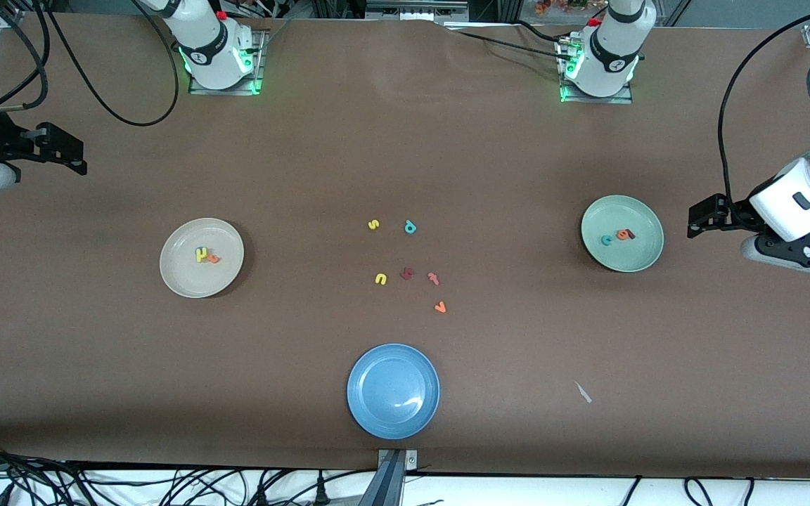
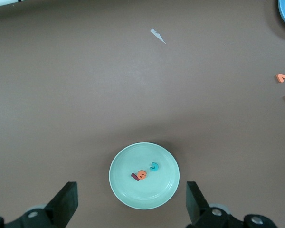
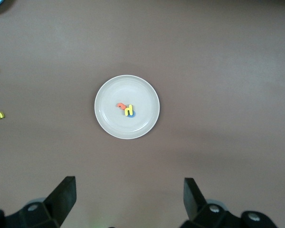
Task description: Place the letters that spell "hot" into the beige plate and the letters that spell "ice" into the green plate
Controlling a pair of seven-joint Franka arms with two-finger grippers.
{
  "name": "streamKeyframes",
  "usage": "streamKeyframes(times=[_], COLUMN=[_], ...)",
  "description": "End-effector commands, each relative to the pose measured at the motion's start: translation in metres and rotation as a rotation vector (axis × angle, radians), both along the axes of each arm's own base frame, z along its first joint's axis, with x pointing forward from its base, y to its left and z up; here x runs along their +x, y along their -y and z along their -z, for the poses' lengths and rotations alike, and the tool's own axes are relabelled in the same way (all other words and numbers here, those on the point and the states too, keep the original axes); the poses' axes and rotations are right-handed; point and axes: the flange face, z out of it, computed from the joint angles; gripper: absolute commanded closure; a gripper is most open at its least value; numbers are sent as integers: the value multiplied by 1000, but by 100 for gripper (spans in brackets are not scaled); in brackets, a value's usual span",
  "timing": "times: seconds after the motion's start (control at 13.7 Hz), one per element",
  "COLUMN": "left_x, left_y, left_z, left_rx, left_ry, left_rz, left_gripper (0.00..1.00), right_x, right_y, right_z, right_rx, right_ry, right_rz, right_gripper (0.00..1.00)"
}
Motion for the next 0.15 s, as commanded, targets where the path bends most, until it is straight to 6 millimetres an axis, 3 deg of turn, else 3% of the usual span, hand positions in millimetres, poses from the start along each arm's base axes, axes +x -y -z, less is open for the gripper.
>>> streamKeyframes(times=[0.0, 0.07], left_x=[-6, -6], left_y=[-3, -4], left_z=[-8, -8], left_rx=[-6, -6], left_ry=[6, 8], left_rz=[22, 21], left_gripper=[0, 0], right_x=[2, 2], right_y=[2, 2], right_z=[-6, -5], right_rx=[-13, -13], right_ry=[-1, -3], right_rz=[6, -2], right_gripper=[0, 0])
